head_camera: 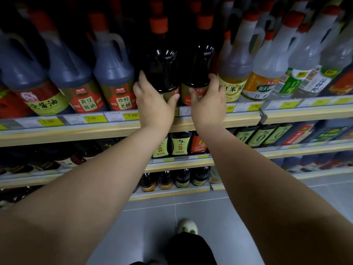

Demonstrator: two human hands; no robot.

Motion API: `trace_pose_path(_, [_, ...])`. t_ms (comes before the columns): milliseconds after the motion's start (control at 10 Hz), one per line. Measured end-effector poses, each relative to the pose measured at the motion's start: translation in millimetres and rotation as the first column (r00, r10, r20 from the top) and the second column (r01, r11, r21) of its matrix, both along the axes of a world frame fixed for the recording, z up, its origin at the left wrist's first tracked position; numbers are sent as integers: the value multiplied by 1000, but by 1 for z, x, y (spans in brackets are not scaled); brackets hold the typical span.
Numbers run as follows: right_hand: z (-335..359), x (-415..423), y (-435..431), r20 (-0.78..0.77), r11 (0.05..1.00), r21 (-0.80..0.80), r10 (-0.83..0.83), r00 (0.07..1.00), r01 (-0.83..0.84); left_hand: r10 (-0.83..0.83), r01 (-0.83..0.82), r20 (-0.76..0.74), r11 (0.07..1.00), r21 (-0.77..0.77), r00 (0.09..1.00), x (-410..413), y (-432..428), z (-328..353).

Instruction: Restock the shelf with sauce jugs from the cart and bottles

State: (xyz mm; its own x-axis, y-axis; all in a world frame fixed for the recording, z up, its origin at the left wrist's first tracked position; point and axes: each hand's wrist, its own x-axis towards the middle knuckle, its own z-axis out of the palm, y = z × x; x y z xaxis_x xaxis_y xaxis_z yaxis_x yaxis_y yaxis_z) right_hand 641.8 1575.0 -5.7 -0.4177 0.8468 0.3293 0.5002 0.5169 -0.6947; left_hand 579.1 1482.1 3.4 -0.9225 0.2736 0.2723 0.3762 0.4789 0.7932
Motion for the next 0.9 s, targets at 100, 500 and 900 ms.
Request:
trace_pose_path(100, [0, 2, 2, 21, 999, -6, 37, 999, -37, 86, -86, -23, 996, 18, 996, 11, 5, 3])
trace_pose_path(500, [-1, -8, -14, -44, 988, 156, 17, 999, -10, 97, -89, -223, 995, 45, 970, -6, -12, -8])
trace_pose_path(900, [19, 42, -59, 102, 989, 15, 147, 984, -149, -293, 294, -22, 953, 76, 956, 11, -74, 8])
